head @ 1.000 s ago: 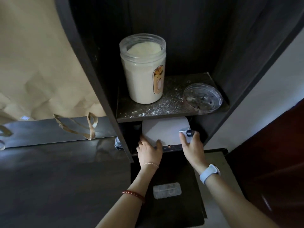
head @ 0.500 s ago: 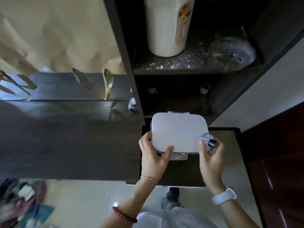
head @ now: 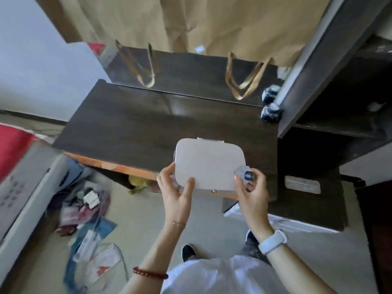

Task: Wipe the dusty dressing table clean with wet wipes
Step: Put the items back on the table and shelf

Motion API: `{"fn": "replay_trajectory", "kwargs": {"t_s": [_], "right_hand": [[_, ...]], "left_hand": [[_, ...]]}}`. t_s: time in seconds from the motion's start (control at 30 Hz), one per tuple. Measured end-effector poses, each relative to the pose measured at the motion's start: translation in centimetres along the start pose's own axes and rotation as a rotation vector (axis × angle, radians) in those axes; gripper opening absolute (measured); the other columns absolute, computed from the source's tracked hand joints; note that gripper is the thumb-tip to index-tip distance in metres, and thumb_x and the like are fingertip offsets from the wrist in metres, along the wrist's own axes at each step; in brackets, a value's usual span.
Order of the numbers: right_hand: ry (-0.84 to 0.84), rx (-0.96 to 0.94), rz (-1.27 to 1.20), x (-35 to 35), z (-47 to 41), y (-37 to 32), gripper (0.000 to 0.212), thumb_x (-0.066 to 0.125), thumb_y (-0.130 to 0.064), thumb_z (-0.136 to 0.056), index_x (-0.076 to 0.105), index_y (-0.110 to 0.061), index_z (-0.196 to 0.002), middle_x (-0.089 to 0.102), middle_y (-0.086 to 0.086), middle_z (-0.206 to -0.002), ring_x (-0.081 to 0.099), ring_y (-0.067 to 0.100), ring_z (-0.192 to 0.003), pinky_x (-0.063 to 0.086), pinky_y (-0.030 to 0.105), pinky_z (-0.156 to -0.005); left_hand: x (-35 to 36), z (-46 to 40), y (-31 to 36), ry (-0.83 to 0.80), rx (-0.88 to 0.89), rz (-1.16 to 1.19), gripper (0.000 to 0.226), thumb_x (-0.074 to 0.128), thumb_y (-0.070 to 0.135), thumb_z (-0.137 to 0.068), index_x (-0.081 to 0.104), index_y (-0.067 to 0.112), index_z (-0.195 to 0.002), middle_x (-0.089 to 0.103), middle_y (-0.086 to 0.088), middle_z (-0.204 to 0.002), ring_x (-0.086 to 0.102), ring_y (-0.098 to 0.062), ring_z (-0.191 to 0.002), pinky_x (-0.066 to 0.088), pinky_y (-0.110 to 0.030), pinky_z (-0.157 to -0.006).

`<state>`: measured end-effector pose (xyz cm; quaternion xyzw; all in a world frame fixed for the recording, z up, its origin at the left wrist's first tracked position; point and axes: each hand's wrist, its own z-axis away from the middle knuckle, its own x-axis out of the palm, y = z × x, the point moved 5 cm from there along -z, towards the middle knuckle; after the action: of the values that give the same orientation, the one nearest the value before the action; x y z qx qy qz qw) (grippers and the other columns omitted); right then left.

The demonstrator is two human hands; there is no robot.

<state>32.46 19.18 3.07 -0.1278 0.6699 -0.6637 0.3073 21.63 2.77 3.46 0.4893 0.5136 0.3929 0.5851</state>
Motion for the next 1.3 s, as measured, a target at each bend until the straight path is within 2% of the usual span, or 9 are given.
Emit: {"fn": "replay_trajectory", "kwargs": {"t_s": [0.13,0.27,0.43,0.57,0.73,0.83,0.97,1.17,1.3], "right_hand": [[-0.122,-0.066,0.007,8.3,2.3,-3.0,0.027,0.063,-0.014,-0.084,0.048,-0.014,-0.107,0.057,-0.004,-0.097,0.057,-0.002,-0.086,0.044,0.011,-0.079],[-0.213,-0.113,0.024,14.2,2.6,-4.9,0.025,0.064,-0.017,-0.084,0.049,-0.017,-0.105,0.058,-0.001,-0.098,0.058,0.008,-0.086,0.047,0.018,-0.079],[-0.277,-0.113,0.031,21.0,0.9,-5.8,0.026,0.064,-0.016,-0.084,0.047,-0.02,-0.103,0.057,-0.01,-0.095,0.058,0.002,-0.087,0.046,0.004,-0.071],[-0.338,-0.085,-0.003,27.1,-2.3,-6.5,0.027,0.065,-0.011,-0.083,0.048,-0.019,-0.102,0.059,-0.011,-0.094,0.061,-0.011,-0.082,0.046,0.003,-0.064],[-0.31,-0.217,0.161,35.6,-9.1,-8.7,0.03,0.069,-0.012,-0.08,0.053,-0.008,-0.105,0.048,0.001,-0.1,0.054,0.009,-0.084,0.046,0.009,-0.065],[-0.328,-0.271,0.304,41.0,-13.7,-10.3,0.031,0.069,-0.012,-0.08,0.055,-0.003,-0.106,0.044,0.0,-0.098,0.05,0.017,-0.089,0.041,0.022,-0.074],[-0.485,-0.328,0.425,48.8,-18.3,-11.1,0.028,0.065,-0.005,-0.081,0.055,0.001,-0.106,0.047,0.015,-0.105,0.048,0.024,-0.098,0.032,0.014,-0.079],[-0.535,-0.265,0.618,57.0,-21.9,-10.5,0.023,0.062,-0.009,-0.084,0.056,0.0,-0.104,0.048,0.018,-0.11,0.052,0.03,-0.101,0.042,0.029,-0.085],[-0.503,-0.221,0.697,60.5,-22.6,-10.8,0.028,0.059,-0.011,-0.087,0.052,0.0,-0.112,0.047,0.016,-0.115,0.054,0.03,-0.102,0.041,0.027,-0.082]], "left_hand": [[-8.8,-2.6,-1.2,0.14,-0.018,0.011,0.038,0.052,0.042,-0.069,0.041,0.051,-0.105,0.04,0.018,-0.112,0.042,-0.031,-0.115,0.04,-0.055,-0.097],[-13.8,-5.4,-2.3,0.235,-0.083,0.045,0.025,0.051,0.037,-0.078,0.041,0.039,-0.101,0.043,-0.003,-0.117,0.048,-0.027,-0.109,0.044,-0.047,-0.096],[-17.5,-10.7,-4.0,0.324,-0.133,0.051,0.019,0.05,0.018,-0.091,0.043,0.019,-0.109,0.045,-0.005,-0.116,0.051,-0.031,-0.106,0.045,-0.039,-0.09],[-20.9,-17.2,-5.5,0.389,-0.164,0.031,0.028,0.045,0.033,-0.083,0.045,0.023,-0.109,0.047,0.004,-0.108,0.05,-0.026,-0.105,0.043,-0.039,-0.09],[-25.1,-26.3,-5.8,0.425,-0.204,-0.023,0.033,0.043,0.034,-0.078,0.047,0.02,-0.107,0.05,-0.006,-0.113,0.05,-0.022,-0.104,0.043,-0.042,-0.093],[-27.0,-30.3,-5.6,0.428,-0.218,-0.076,0.034,0.042,0.035,-0.078,0.048,0.02,-0.107,0.051,-0.002,-0.111,0.05,-0.018,-0.101,0.043,-0.037,-0.09],[-29.4,-33.9,-7.0,0.46,-0.265,-0.108,0.032,0.042,0.037,-0.078,0.048,0.024,-0.106,0.05,0.001,-0.109,0.05,-0.022,-0.102,0.044,-0.042,-0.091],[-31.6,-39.2,-8.5,0.445,-0.316,-0.112,0.035,0.042,0.037,-0.076,0.049,0.022,-0.107,0.048,0.003,-0.108,0.048,-0.018,-0.102,0.039,-0.032,-0.085],[-33.2,-42.9,-9.1,0.4,-0.312,-0.115,0.031,0.042,0.037,-0.077,0.049,0.023,-0.104,0.049,0.002,-0.107,0.05,-0.018,-0.1,0.041,-0.034,-0.083]]}}
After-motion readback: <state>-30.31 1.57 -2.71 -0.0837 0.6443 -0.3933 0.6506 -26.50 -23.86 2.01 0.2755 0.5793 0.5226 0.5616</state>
